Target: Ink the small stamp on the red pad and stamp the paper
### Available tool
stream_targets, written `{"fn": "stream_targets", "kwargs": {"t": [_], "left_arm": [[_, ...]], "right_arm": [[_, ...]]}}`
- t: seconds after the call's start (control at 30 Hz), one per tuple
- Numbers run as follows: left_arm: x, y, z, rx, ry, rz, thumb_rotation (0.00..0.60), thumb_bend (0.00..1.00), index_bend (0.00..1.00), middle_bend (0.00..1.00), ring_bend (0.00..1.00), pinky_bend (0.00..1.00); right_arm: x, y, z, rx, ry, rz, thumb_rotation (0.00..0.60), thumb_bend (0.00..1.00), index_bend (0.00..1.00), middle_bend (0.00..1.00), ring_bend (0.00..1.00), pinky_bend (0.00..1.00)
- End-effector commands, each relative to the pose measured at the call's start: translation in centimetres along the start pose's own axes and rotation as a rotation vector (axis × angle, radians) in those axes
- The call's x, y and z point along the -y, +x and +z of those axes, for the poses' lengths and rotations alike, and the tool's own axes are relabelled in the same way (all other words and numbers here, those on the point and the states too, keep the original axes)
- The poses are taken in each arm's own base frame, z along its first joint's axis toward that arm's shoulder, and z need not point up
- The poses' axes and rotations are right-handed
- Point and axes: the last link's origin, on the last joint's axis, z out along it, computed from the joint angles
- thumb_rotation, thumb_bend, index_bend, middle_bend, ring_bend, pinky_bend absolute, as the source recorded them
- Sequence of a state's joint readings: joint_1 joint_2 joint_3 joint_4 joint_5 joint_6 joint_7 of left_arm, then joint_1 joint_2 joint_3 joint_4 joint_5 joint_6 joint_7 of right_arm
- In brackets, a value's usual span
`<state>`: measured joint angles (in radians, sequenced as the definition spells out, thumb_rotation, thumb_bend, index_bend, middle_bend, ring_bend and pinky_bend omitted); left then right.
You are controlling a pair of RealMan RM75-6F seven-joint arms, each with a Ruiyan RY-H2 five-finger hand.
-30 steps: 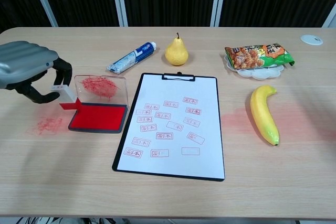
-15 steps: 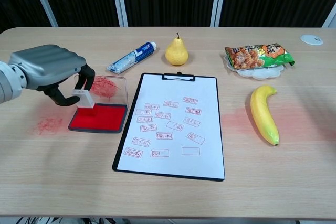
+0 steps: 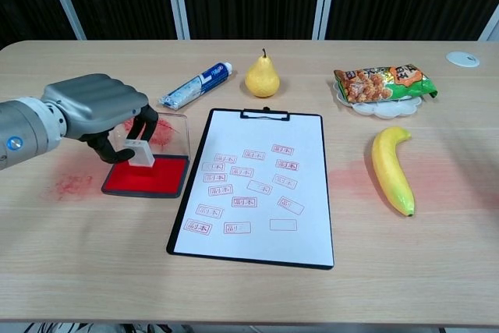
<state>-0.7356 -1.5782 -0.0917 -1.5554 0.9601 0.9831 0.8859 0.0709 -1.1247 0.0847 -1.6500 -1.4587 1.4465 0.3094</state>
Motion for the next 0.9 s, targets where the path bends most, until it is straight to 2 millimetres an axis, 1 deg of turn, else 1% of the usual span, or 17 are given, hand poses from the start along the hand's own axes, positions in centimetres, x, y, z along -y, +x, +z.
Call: {"fn": "stream_targets", "kwargs": {"t": [0.03,0.2,0.57,0.9], "left_arm": [[-0.5,0.1,0.2,0.012,-0.009,0.017,0.600,0.59,0.63,0.66,0.84,0.97],[-0.9,0.1,0.4,0.020,-0.012,0.023,0.600,0.59,0.63,0.67,0.84,0.97],[-1.0,-0.1,0.4,0.029,-0.010,0.035,0.600,0.60,0.65,0.68,0.84,0.97],[-1.1,1.0,0.3,-0.001,-0.014,0.029,0.600,0.60,0.66,0.69,0.84,0.97]], "right_arm": [[0.0,0.0,0.0,0.001,-0.001,0.002,0.600,0.12,0.00,0.00,0.00,0.22],[0.0,0.0,0.1,0.002,-0.006,0.008,0.600,0.12,0.00,0.00,0.00,0.22],[0.0,0.1,0.1,0.003,-0.009,0.014,0.600,0.12,0.00,0.00,0.00,0.22],[0.0,0.1,0.1,0.001,-0.010,0.017,0.600,0.12,0.00,0.00,0.00,0.22]]}}
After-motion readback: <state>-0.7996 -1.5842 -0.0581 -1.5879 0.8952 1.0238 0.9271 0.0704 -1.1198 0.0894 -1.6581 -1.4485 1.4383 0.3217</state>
